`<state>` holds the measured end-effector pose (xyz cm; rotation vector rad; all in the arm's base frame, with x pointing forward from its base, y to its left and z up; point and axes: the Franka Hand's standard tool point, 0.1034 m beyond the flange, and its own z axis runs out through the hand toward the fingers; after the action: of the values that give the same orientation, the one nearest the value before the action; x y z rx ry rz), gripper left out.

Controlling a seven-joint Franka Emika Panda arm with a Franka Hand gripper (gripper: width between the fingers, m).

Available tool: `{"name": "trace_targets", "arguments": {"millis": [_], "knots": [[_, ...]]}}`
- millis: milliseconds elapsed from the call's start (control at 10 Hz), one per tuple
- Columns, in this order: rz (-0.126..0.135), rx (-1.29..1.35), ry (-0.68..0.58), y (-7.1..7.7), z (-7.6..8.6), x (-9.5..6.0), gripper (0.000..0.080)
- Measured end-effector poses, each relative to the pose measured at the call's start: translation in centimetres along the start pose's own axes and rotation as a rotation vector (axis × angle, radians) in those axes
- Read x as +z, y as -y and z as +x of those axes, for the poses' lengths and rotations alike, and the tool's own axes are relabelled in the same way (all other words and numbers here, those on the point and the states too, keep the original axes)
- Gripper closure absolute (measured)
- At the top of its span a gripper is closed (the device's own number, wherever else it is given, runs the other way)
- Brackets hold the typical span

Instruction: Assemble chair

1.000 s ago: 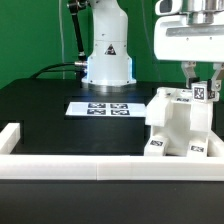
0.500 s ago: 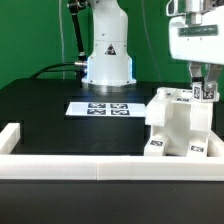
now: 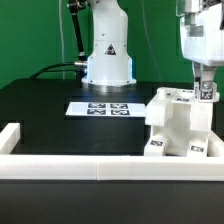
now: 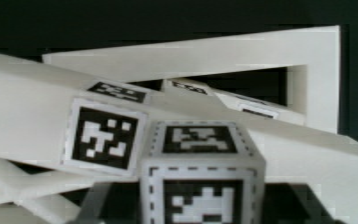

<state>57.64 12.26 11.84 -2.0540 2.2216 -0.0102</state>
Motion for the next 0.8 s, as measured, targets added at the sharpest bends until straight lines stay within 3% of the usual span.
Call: {"name": "trace_targets", "arguments": {"millis": [200, 500, 800], "knots": [[-0.013, -0.082, -0.002, 0.0, -0.26, 0.11, 0.0223], [-0.011, -0.366, 0.001, 0.09, -0.57, 0.07, 0.0153], [-0.009, -0.696, 0.002, 0.09, -0.67, 0.09, 0.0151]]}}
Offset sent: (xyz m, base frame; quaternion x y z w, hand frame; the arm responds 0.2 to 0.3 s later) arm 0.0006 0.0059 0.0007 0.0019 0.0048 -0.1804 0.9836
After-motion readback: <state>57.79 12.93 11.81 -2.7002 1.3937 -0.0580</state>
